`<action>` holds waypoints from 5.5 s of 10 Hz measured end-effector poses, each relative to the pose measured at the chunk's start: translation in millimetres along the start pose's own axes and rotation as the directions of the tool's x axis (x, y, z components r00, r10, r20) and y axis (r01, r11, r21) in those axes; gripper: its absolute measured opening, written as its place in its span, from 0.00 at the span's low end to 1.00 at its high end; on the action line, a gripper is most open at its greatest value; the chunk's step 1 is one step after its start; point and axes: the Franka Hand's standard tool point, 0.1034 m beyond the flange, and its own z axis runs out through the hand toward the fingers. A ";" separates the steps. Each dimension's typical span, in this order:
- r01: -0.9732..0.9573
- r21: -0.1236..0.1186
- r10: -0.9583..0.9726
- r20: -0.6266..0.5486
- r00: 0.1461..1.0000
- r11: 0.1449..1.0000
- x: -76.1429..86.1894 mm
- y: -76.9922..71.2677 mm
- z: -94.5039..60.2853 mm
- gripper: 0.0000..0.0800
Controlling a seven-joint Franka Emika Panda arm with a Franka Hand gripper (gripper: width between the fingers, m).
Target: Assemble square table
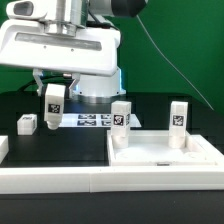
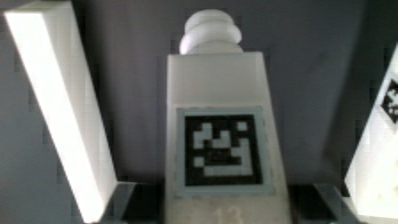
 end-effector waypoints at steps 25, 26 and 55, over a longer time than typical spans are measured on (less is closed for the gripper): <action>-0.145 0.096 0.170 -0.362 0.917 0.985 78.9 -192.6 -6.1 0.36; -0.142 0.097 0.168 -0.360 0.918 0.985 78.5 -194.7 -4.9 0.36; -0.084 0.079 0.107 -0.358 0.928 0.993 75.8 -231.6 19.3 0.81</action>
Offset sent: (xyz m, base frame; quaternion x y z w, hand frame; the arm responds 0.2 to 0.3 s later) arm 0.0470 0.0567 0.0159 0.0001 -0.0069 0.0807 0.9967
